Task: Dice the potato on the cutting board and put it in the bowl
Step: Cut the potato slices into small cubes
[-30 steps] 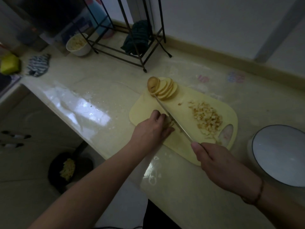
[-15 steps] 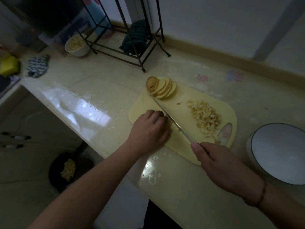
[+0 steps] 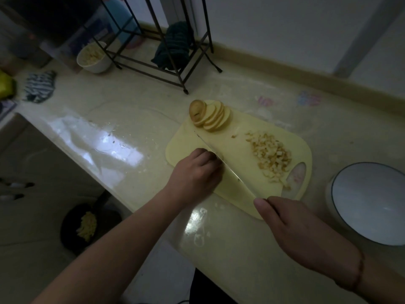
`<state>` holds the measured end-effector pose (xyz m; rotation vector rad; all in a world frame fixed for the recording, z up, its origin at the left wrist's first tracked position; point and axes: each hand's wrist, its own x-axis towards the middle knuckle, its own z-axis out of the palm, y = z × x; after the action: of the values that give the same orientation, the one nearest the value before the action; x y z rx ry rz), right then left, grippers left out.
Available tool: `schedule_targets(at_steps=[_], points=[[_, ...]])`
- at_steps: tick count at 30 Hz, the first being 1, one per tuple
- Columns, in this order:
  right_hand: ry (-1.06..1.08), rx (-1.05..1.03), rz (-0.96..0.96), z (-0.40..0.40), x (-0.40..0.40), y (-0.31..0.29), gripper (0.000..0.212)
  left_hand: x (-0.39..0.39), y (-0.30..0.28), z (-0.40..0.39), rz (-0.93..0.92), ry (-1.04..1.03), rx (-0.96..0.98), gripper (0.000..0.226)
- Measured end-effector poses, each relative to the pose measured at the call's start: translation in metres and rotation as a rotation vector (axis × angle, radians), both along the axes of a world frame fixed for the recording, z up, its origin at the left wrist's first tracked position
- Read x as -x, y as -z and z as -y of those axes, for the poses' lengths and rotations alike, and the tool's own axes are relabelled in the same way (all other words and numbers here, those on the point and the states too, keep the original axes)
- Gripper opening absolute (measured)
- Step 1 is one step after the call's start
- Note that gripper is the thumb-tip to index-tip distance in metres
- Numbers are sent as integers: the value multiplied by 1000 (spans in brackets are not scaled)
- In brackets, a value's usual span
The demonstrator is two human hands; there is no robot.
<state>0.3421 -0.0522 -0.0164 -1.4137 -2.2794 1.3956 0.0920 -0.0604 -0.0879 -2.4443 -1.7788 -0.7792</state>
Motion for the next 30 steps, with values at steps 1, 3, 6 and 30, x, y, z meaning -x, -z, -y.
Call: schedule_targets(at_steps=[1,3,6,30], points=[[-5,3,5,0,0,-1,53,1,1,0,7,2,6,14],[-12,0,26,0,2,0,53,1,2,-1,30,7,18,15],[-19,3,53,-8,13,3,54,1,2,-2,57,12,16,16],[-25,-26,-19,-11,9,0,56,3,1,5,34,5,-40,13]])
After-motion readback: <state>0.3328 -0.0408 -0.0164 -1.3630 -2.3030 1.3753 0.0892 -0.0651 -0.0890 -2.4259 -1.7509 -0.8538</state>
